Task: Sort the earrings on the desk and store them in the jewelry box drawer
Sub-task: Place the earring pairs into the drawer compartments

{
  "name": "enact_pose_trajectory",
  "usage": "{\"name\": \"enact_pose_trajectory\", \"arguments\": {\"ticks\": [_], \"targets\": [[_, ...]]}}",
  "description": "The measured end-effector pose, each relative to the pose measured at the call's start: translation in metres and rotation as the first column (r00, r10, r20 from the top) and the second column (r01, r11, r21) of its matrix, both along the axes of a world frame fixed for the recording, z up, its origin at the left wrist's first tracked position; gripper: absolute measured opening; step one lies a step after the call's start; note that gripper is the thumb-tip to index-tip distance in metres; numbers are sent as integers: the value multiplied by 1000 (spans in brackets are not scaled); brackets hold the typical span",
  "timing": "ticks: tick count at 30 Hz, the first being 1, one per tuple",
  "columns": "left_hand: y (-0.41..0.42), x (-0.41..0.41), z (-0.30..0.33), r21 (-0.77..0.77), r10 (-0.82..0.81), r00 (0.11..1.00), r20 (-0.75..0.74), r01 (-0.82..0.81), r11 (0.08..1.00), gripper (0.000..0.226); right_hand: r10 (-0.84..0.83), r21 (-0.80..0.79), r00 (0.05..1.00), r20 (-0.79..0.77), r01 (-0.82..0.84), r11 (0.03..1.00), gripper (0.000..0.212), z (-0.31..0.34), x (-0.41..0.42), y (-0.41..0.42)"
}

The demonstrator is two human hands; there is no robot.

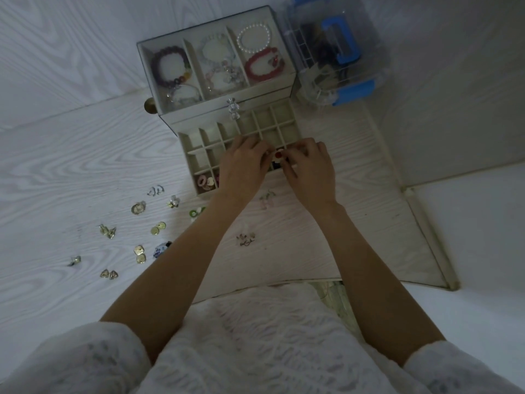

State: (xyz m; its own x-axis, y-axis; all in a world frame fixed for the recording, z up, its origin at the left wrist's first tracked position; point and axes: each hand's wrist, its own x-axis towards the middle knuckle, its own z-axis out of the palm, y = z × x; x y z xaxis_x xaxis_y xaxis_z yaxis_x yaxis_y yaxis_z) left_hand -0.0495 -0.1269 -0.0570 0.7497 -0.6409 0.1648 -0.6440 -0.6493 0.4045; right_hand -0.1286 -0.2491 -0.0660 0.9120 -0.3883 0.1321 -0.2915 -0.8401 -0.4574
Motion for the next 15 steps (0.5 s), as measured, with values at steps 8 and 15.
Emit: {"name": "enact_pose_trajectory", "arguments": {"ticks": [8,15], "targets": [[15,-12,-5,129,-144,981,128,128,983,32,-43,-99,987,-153,28,995,23,2,8,7],[31,-24,21,-112,55,996,76,-47,993,20,-3,69,1000,19,1,998,31,-1,-13,13]]}}
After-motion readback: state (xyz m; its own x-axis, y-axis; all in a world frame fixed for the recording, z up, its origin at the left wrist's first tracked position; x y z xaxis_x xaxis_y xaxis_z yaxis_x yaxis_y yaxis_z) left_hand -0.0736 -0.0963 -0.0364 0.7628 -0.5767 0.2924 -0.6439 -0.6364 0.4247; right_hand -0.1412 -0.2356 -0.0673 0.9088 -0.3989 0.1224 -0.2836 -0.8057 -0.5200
